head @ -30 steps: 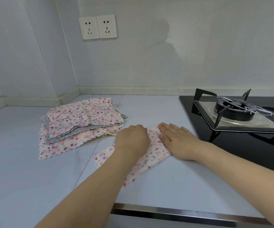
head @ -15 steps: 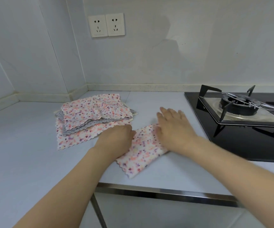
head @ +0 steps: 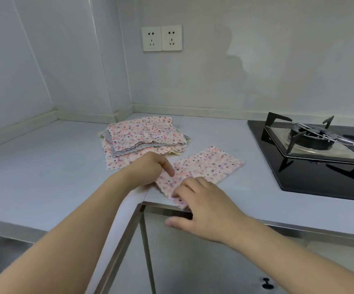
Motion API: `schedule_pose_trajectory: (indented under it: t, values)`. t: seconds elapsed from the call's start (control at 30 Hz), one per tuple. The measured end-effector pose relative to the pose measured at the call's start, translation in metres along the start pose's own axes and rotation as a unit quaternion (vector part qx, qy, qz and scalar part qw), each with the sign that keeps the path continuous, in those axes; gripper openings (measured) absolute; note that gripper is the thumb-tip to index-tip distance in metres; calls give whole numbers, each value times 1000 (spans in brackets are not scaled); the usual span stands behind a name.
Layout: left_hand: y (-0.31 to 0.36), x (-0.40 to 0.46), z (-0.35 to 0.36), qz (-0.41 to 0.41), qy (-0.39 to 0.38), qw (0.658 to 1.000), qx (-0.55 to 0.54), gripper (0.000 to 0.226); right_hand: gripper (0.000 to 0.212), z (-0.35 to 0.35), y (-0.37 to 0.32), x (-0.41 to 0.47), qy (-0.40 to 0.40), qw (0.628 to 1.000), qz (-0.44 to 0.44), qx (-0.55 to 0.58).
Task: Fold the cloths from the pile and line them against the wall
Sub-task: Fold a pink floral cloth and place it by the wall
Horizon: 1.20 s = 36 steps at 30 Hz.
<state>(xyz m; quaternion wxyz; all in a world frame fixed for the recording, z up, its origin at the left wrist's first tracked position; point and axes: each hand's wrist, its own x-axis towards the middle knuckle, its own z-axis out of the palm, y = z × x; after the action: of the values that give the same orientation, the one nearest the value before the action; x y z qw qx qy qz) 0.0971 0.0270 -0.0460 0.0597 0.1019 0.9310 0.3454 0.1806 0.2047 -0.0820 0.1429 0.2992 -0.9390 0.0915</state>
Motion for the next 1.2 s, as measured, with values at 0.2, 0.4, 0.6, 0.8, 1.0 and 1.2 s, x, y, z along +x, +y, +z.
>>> schedule_pose_trajectory:
  t: [0.2,0.4,0.6,0.8,1.0,1.2]
  values:
    - [-7,-28,-24,-16,-125,992,-10,66,21,-5,0,-7,45,994,23,98]
    - [-7,-23,-35,13,-173,972,-159,41,15,-26,15,-1,85,895,202,388]
    - [10,11,-12,33,-126,972,-196,12,17,-32,69,10,137,851,286,419]
    - [40,73,25,4,49,988,-149,28,20,-26,124,31,119,881,322,325]
    - [37,94,64,16,140,983,121,32,19,2,149,34,114,902,355,219]
    - [40,95,71,9,178,968,178,28,17,6,153,35,116,921,335,161]
